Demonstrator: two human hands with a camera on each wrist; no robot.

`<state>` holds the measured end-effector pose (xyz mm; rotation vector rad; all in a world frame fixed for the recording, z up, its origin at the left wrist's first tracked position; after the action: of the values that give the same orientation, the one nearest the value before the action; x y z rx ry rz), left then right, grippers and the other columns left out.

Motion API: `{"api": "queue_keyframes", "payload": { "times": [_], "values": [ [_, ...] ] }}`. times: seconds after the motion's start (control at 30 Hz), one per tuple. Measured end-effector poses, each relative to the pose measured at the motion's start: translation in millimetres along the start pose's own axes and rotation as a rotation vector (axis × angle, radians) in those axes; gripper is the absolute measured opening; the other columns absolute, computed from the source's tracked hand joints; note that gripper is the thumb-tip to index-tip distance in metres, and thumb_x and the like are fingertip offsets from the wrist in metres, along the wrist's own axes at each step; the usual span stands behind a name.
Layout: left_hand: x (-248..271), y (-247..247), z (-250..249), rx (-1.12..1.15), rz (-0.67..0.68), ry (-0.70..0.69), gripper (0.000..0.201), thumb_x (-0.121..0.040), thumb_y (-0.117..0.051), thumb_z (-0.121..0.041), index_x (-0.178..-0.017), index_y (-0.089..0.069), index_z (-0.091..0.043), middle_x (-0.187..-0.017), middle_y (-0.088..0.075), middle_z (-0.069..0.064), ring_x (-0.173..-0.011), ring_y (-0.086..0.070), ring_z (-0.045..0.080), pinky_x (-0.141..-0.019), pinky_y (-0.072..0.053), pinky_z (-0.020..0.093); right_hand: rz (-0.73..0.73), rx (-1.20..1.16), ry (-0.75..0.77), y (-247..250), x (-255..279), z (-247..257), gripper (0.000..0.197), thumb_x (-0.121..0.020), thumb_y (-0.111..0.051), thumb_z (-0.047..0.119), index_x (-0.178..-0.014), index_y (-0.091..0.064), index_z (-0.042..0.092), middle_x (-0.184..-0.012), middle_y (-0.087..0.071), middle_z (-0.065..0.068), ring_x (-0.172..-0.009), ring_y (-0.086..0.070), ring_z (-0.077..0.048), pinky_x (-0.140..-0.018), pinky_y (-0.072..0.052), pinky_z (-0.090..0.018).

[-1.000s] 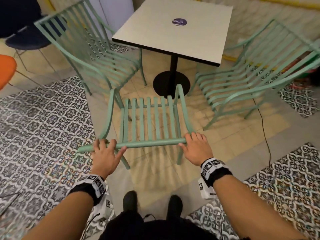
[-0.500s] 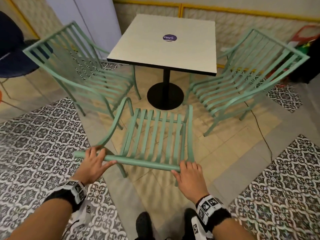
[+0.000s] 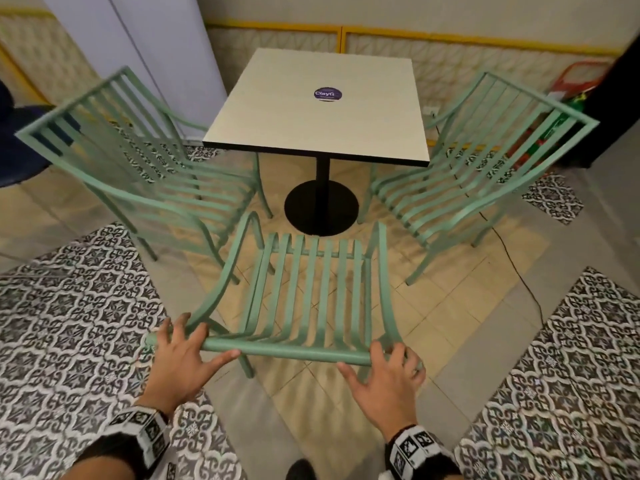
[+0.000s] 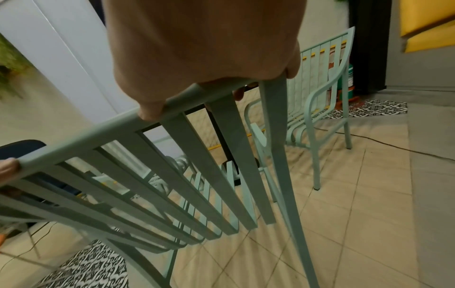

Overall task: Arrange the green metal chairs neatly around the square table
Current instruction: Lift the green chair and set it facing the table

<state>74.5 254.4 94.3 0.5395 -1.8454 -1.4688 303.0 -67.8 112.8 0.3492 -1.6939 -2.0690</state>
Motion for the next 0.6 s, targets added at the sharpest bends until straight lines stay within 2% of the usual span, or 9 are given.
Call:
{"api": "queue_keyframes", "payload": {
  "times": [0.07,0.27,0.4,0.53,0.6],
  "values": [
    [-18.9,7.8,0.5,0.006,-0.016,-0.004,0.078,-0.071,-0.031,-0.098,-0.101,-0.053,-0.030,-0.148,-0.042,0.026,-0.147,-0.021,0.046,-0.122,-0.014,0.060,-0.007,-0.001,0.008,1.1,-19.9,9.2,0.076,-0.074,-0.029,0.090,-0.109,-0.056,0.028,-0.111,-0.052,-0.010,-0.109,-0.043,-0.035,-0.093,-0.036,-0.059],
    [-84.5,18.5,3.2,0.073,-0.016,0.027,0.071,-0.069,-0.033,-0.099,-0.097,-0.050,-0.036,-0.147,-0.043,0.026,-0.148,-0.021,0.046,-0.119,-0.019,0.066,-0.012,-0.019,0.019,5.3,-81.1,29.1,0.082,-0.073,-0.021,0.093,-0.112,-0.053,0.028,-0.114,-0.049,-0.009,-0.109,-0.041,-0.032,-0.094,-0.036,-0.055],
    [-121.1,30.0,-4.2,0.092,-0.014,0.020,0.078,-0.068,-0.031,-0.100,-0.102,-0.051,-0.033,-0.147,-0.043,0.026,-0.147,-0.023,0.046,-0.118,-0.020,0.067,0.016,-0.015,0.007,5.2,-115.5,34.4,0.088,-0.071,-0.017,0.094,-0.117,-0.050,0.027,-0.118,-0.046,-0.009,-0.112,-0.038,-0.031,-0.096,-0.034,-0.055],
    [-147.3,40.5,-13.4,0.112,0.019,0.015,0.081,-0.071,-0.033,-0.098,-0.111,-0.050,-0.030,-0.144,-0.043,0.028,-0.143,-0.025,0.049,-0.116,-0.021,0.068,0.043,-0.019,-0.003,6.0,-144.0,38.4,0.086,-0.071,-0.020,0.093,-0.119,-0.047,0.027,-0.118,-0.044,-0.008,-0.113,-0.036,-0.031,-0.095,-0.035,-0.055],
    [-158.6,44.0,-15.7,0.123,0.021,0.013,0.082,-0.068,-0.028,-0.100,-0.107,-0.048,-0.031,-0.138,-0.046,0.027,-0.139,-0.030,0.048,-0.114,-0.024,0.067,0.045,-0.020,-0.009,5.2,-155.1,38.9,0.084,-0.071,-0.021,0.093,-0.117,-0.047,0.028,-0.118,-0.044,-0.008,-0.113,-0.035,-0.031,-0.095,-0.035,-0.056]
  ]
}}
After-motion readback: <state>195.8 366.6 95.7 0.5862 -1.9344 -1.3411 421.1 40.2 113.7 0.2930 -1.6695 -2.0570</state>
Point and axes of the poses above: each hand's wrist, its own x-axis away from the middle knuckle, its own y-axis out of the back of the hand, z = x × y, the point moved 9 cm from there along -x, towards the middle knuckle
